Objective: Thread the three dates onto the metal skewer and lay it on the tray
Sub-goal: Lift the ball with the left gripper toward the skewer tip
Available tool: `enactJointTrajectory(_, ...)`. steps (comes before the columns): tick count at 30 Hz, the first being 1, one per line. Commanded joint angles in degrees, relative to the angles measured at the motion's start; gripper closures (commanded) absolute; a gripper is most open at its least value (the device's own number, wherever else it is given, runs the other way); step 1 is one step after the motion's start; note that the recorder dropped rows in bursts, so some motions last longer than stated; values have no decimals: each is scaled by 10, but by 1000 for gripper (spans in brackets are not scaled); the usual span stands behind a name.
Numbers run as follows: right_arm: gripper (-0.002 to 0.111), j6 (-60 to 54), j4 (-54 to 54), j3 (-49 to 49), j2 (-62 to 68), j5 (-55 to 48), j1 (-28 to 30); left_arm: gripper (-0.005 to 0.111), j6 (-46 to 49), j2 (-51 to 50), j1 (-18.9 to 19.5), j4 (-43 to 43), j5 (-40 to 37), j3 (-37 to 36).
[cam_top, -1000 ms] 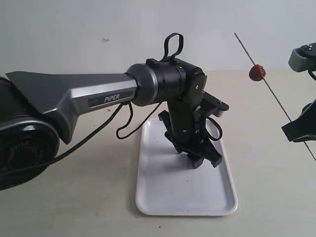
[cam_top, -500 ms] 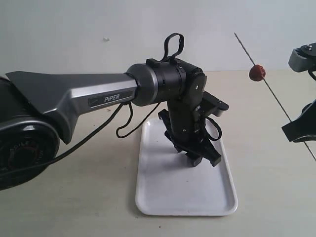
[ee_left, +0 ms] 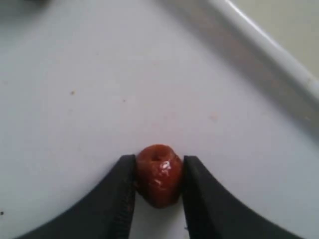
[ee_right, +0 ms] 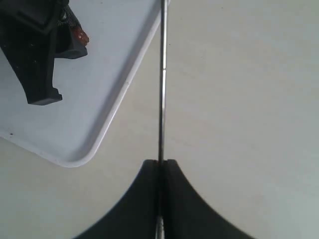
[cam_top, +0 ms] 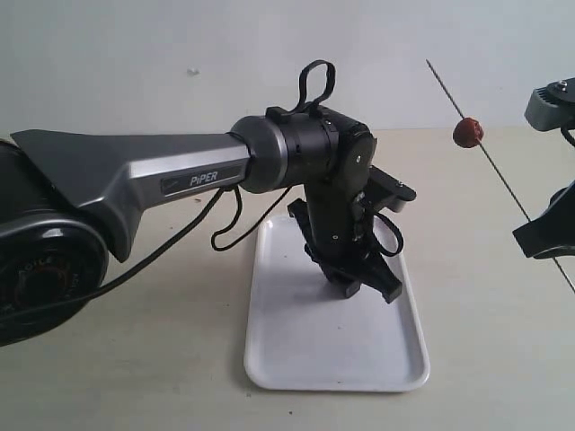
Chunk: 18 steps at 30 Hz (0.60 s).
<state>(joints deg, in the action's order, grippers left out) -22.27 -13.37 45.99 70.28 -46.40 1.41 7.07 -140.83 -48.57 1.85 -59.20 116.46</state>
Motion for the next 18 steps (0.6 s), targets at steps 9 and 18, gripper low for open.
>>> enactJointTrajectory(9, 108, 35, 66, 3, -3, -20, 1, 76, 35, -6, -1, -84, -23, 3)
enactJointTrajectory(18, 108, 49, 94, 3, -3, -59, 1, 76, 54, 13, 0, -186, -93, 3)
